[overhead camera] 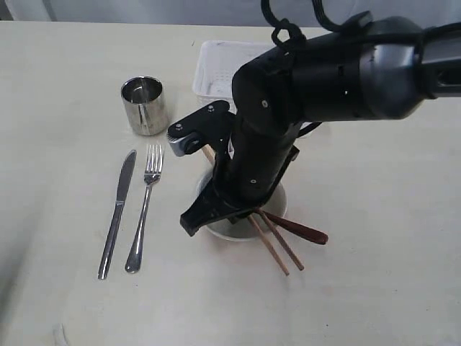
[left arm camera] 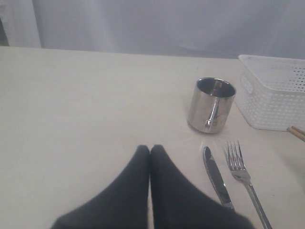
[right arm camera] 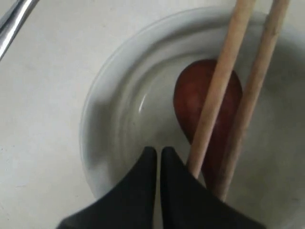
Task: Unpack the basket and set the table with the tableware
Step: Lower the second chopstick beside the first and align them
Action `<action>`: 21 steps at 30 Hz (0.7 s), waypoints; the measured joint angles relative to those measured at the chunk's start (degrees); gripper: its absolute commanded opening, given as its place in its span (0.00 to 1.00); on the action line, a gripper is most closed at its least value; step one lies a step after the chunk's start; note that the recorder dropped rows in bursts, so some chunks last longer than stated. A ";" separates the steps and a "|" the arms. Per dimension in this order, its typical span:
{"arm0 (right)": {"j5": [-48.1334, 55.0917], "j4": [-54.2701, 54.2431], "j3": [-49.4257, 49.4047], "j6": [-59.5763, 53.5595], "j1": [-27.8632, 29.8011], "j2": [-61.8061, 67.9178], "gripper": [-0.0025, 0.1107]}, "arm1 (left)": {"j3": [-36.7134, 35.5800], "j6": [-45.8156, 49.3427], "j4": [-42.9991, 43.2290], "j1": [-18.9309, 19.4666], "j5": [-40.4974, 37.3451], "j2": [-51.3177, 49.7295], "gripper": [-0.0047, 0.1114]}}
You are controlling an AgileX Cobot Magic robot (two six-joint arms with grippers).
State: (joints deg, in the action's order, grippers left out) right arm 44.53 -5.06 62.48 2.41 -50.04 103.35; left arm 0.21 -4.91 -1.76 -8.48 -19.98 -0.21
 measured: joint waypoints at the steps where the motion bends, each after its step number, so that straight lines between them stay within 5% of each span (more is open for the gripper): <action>1: 0.00 0.00 0.00 0.00 0.00 0.00 0.06 | 0.00 0.00 0.00 0.00 0.00 0.00 0.04; 21: 0.11 3.25 0.00 2.80 0.00 -0.68 0.06 | 0.00 0.00 0.00 0.00 0.00 0.00 0.04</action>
State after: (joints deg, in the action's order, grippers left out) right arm 44.64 -1.81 62.48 5.21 -50.04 102.67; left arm 0.21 -4.91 -1.76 -8.48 -19.98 -0.21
